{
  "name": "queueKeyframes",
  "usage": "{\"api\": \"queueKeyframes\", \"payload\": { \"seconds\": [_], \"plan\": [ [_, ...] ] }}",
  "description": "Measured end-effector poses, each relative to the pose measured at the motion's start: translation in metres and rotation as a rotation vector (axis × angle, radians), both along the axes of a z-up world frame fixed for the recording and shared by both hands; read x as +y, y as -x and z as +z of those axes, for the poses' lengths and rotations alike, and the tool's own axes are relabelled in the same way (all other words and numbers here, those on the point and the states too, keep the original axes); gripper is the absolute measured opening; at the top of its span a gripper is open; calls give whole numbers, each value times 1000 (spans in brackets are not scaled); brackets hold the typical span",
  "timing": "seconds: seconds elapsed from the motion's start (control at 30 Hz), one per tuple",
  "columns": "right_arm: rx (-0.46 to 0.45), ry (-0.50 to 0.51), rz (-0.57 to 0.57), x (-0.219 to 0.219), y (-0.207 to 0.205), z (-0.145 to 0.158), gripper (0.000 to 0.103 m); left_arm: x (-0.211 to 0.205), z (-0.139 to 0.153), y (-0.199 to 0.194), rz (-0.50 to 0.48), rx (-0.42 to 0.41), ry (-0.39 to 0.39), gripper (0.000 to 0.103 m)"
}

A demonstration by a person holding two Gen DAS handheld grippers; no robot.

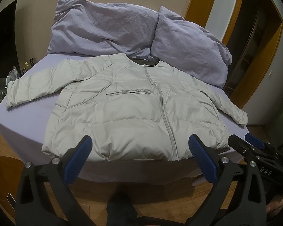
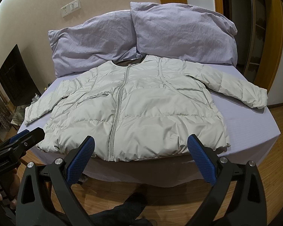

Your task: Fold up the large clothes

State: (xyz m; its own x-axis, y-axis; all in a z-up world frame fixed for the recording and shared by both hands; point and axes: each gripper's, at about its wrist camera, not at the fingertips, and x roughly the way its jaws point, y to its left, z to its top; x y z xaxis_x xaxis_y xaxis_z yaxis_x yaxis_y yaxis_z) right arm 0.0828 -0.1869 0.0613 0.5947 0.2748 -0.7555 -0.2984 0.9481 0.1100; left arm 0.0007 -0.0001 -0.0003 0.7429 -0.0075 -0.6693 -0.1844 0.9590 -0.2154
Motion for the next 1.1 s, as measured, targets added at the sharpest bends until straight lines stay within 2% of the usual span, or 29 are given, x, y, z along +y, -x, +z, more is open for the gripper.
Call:
{"api": "queueKeyframes", "payload": {
  "seconds": [1.1],
  "plan": [
    [6, -2, -4, 1, -4, -2, 100, 1, 0, -1, 2, 5, 4, 101]
  ]
}}
